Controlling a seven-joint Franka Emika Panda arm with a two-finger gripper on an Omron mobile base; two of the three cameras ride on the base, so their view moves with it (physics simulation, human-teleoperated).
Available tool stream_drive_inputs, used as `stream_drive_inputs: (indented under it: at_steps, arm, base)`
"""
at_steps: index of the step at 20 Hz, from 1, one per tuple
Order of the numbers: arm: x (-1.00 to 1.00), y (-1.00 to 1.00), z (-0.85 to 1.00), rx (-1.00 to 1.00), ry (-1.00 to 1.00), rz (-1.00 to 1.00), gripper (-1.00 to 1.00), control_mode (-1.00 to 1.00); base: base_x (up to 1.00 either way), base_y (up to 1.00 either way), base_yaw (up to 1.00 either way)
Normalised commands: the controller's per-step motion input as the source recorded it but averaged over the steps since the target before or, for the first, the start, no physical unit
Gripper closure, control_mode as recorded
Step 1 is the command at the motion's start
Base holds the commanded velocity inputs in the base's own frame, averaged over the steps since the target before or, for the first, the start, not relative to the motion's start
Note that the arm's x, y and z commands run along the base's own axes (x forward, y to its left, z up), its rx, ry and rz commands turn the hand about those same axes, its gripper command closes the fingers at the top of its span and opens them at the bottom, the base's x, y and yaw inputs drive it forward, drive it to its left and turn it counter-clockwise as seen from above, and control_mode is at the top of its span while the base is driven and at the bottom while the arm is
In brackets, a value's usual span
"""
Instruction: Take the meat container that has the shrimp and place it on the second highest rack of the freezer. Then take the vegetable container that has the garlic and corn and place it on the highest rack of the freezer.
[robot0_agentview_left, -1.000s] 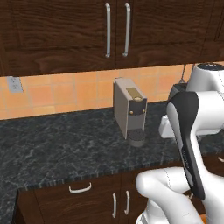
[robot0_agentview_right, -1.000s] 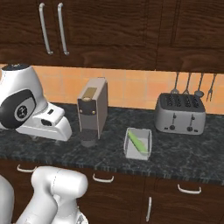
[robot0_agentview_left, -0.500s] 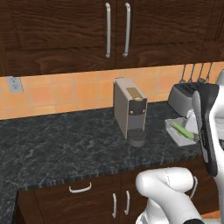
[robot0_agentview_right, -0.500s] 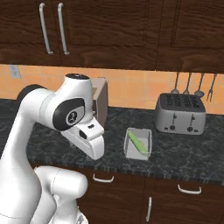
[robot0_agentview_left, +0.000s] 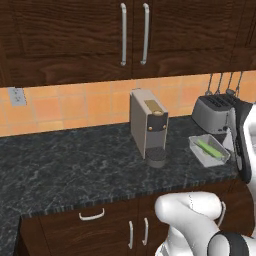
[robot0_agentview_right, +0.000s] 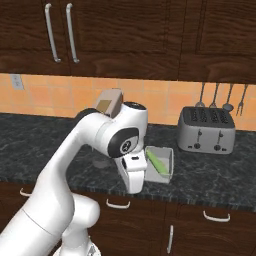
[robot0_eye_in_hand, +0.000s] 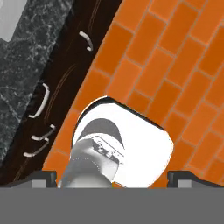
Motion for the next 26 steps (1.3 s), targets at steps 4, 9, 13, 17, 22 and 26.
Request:
stream_drive_inputs:
  at_steps: [4,9,13,17,22,26]
  arm:
    - [0.82,-0.22,-0.46,0.00,0.00,-0.34,-1.00,-1.00]
    - [0.55,-0.18,-0.43,-0.04,0.01,-0.29,-1.00,-1.00]
    - [0.45,-0.03,-0.46,-0.06,0.00,-0.19,-1.00,-1.00]
    - [0.47,-0.11,0.00,0.01,0.13,0.00,-1.00,-1.00]
    - [0.50,-0.24,-0.08,0.00,0.00,0.02,-1.00,-1.00]
    - [0.11,-0.23,-0.33,0.00,-0.10,0.02,-1.00,-1.00]
  base:
    - [0.00,0.00,0.00]
    - [0.00,0.00,0.00]
    - [0.00,0.00,0.00]
    - [0.00,0.00,0.00]
    - [0.00,0.00,0.00]
    - [0.00,0.00,0.00]
